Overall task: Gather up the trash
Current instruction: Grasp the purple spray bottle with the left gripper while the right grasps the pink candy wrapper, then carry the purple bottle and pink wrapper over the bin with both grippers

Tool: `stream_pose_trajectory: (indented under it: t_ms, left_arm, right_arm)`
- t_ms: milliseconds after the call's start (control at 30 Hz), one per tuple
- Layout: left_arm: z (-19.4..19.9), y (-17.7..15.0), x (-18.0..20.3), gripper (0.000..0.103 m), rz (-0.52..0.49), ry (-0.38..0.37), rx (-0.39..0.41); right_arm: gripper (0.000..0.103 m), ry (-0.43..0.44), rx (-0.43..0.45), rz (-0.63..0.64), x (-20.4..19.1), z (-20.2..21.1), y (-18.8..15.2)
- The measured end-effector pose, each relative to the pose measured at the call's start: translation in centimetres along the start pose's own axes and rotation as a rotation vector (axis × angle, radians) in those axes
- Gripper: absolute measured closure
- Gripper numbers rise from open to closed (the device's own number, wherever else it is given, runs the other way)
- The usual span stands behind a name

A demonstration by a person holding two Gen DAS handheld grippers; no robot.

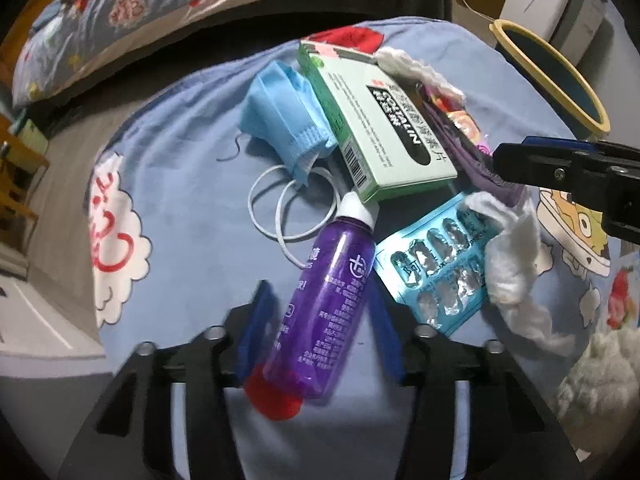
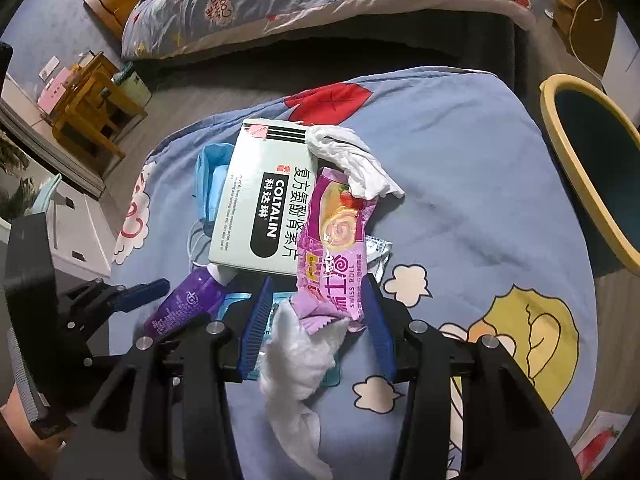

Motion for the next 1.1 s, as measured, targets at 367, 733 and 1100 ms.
stream_pose_trajectory:
  t_ms: [367, 733, 1100]
  left_arm:
    - [0.7, -1.4, -2.5, 0.064, 0.091, -0.032, -0.018]
    - [-0.3, -1.7, -2.4, 0.066, 0.062, -0.026, -0.025]
    - [2.9, -1.6, -2.1, 0.07, 0.05, -0.003, 0.057]
  right_arm:
    - [0.057, -0.067, 0.001, 0.092, -1.7, -1.9, 0.8]
    - [0.092, -0.128, -0.024, 0.124, -1.3, -3.0, 0.6]
    - [0.096, -0.045, 0.051, 0.045, -0.1, 2.1, 1.7]
Point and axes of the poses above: each gripper's, at about its wrist camera, not at the fingertips, and z roughly against the way its jaws point, x to its right, y to its top, the point moved 3 cm from there along -z, roughly the way its jaws point, and after that the axes turned 9 degrees about -z, right-handed, at the moved point
